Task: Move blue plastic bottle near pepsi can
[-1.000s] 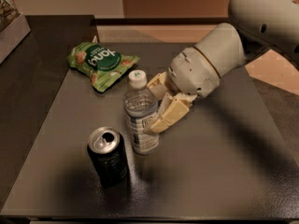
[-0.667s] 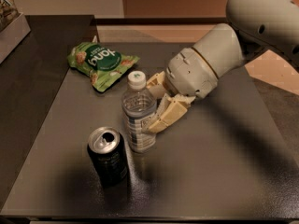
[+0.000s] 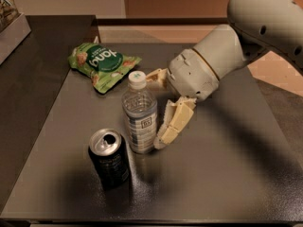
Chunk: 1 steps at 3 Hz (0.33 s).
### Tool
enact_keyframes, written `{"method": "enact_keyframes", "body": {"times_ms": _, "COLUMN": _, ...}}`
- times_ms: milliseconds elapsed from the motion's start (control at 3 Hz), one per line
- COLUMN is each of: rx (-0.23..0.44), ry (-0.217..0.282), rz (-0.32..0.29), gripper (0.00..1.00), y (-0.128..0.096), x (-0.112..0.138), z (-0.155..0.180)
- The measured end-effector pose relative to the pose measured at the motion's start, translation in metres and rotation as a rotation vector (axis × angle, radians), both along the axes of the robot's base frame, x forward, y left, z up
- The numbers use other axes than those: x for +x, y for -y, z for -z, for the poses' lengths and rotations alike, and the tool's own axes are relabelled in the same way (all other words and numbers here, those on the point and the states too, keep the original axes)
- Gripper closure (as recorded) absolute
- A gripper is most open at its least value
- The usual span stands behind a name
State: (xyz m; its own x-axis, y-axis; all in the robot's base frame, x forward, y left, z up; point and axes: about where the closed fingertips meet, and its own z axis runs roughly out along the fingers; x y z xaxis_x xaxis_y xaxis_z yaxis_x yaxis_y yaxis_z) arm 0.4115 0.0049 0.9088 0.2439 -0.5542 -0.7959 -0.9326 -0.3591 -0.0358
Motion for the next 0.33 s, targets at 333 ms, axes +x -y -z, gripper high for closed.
{"method": "enact_keyframes", "body": {"times_ms": 333, "rx": 0.000, "ry": 0.000, "rz": 0.000, "gripper": 0.00, "y": -0.0001, "x": 0.0000, "z": 0.0000}}
